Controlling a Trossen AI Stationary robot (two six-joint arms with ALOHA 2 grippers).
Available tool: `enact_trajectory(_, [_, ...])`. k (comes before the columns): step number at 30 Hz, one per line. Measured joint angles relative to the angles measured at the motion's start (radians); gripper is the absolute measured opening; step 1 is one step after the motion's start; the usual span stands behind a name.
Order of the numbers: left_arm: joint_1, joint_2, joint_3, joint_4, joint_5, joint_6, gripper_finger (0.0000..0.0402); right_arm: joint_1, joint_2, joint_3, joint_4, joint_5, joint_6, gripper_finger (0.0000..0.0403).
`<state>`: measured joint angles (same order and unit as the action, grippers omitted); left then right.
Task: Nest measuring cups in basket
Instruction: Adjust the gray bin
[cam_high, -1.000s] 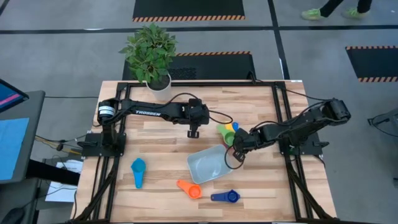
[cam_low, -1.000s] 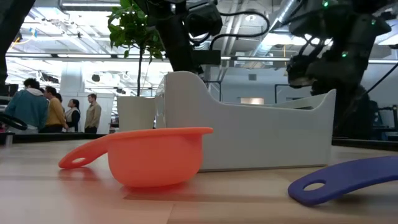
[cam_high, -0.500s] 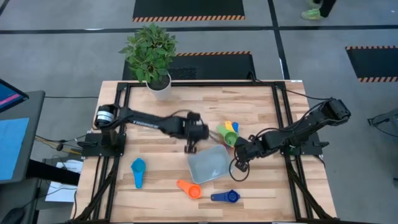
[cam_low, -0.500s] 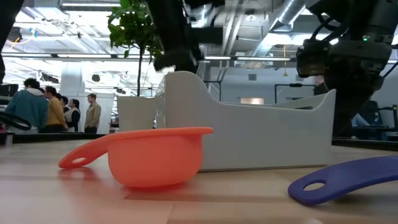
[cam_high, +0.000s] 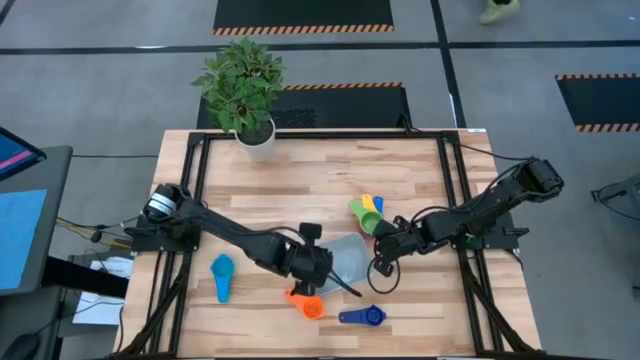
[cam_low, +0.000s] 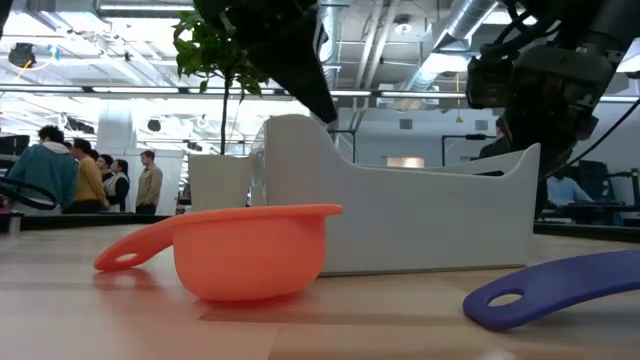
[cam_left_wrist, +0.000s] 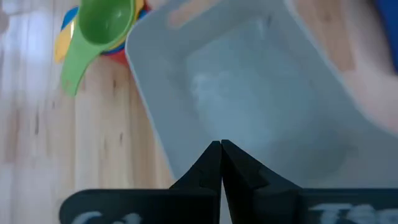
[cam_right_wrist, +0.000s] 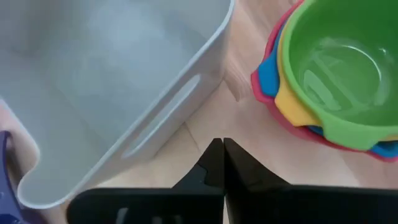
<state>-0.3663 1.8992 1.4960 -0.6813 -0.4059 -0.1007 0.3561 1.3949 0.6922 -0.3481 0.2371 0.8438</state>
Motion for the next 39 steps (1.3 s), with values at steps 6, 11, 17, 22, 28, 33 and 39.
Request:
enact_trajectory(6, [-0.001,0.033,-0.006,0.021,0.052,-0.043,0.0000,0.030,0.000,0.000,0.056,0.000,0.004,0.0024])
enact_trajectory(11, [-0.003,0.072,-0.011,0.017,0.092,-0.042,0.0000,0.053,0.000,-0.001,0.070,0.000,0.019,0.0022])
enact_trajectory(17, [-0.008,0.098,-0.013,-0.038,0.107,-0.082,0.0000,0.064,0.040,-0.001,0.125,-0.015,0.023,0.0009])
enact_trajectory(22, [-0.008,0.098,-0.013,-0.114,0.090,-0.104,0.0000,0.069,0.128,0.001,0.202,-0.053,0.023,0.0028])
enact_trajectory(28, [0.010,0.098,-0.013,-0.128,0.054,-0.064,0.0000,0.079,0.234,0.089,0.213,-0.059,-0.008,0.0027])
enact_trajectory(33, [0.034,0.098,-0.013,-0.153,-0.031,-0.014,0.0000,0.095,0.248,0.159,0.202,-0.056,-0.065,0.0012])
enact_trajectory(39, [0.046,0.097,-0.013,-0.156,-0.041,0.011,0.0000,0.113,0.238,0.207,0.066,-0.055,-0.047,0.0022])
